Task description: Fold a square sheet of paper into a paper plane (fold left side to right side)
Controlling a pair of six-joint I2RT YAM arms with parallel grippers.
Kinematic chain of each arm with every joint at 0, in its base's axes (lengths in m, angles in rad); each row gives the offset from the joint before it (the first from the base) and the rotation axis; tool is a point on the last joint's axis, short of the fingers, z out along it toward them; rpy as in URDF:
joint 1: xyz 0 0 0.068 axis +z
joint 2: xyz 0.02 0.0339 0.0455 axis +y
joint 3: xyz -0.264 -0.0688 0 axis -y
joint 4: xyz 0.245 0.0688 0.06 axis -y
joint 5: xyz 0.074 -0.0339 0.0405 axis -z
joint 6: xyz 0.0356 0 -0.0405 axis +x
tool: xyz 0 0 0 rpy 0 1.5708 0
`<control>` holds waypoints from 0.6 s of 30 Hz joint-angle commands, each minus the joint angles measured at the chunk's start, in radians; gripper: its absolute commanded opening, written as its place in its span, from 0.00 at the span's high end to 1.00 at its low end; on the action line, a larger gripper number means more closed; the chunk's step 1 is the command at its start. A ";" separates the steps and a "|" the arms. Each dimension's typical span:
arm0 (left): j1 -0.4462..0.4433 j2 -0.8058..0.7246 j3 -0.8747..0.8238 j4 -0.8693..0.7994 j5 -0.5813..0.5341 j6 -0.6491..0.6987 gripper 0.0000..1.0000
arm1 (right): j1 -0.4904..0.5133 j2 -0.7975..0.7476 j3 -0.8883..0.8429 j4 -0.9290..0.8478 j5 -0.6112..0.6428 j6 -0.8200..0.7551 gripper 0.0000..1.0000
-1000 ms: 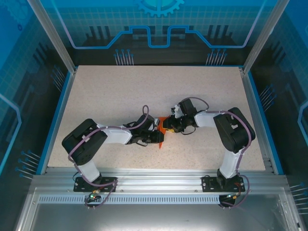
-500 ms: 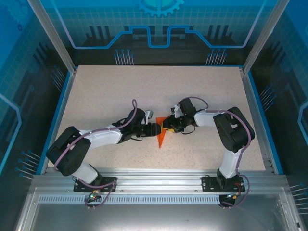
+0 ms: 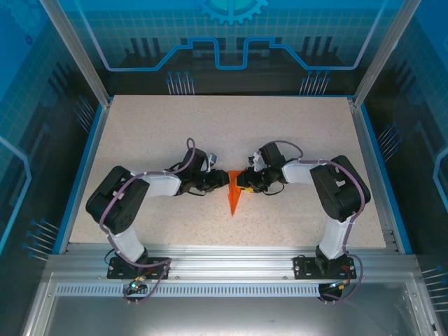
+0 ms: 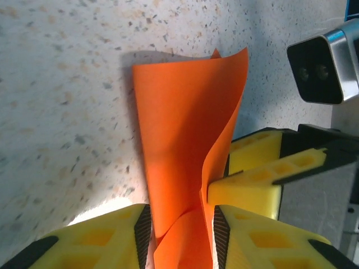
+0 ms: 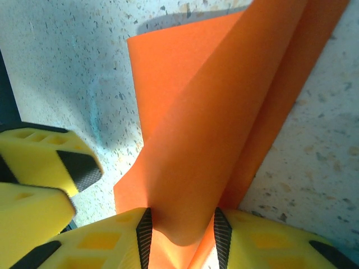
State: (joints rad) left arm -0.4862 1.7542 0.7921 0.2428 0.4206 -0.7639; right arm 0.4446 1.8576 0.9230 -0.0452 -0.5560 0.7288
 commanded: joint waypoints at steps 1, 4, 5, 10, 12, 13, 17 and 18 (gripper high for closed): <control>0.008 0.044 0.039 0.067 0.066 -0.029 0.62 | 0.027 0.054 -0.001 -0.021 0.059 -0.034 0.63; 0.007 0.063 0.056 0.070 0.068 -0.031 0.64 | 0.028 0.053 0.000 -0.021 0.058 -0.035 0.63; 0.006 0.071 0.061 0.070 0.070 -0.031 0.64 | 0.028 0.055 0.002 -0.023 0.056 -0.036 0.63; 0.007 0.104 0.085 0.077 0.083 -0.035 0.69 | 0.029 0.055 0.004 -0.025 0.057 -0.038 0.63; 0.007 0.118 0.091 0.084 0.093 -0.041 0.71 | 0.027 0.056 0.005 -0.025 0.056 -0.038 0.63; 0.006 0.122 0.092 0.088 0.097 -0.043 0.72 | 0.027 0.058 0.005 -0.026 0.057 -0.037 0.63; 0.005 0.128 0.087 0.098 0.101 -0.047 0.75 | 0.027 0.058 0.005 -0.027 0.059 -0.037 0.63; 0.006 0.128 0.085 0.098 0.102 -0.046 0.77 | 0.028 0.059 0.004 -0.029 0.059 -0.037 0.63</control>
State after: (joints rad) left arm -0.4862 1.8694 0.8623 0.3202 0.4915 -0.7994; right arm 0.4450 1.8595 0.9268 -0.0528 -0.5560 0.7216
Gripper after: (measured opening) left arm 0.241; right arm 0.373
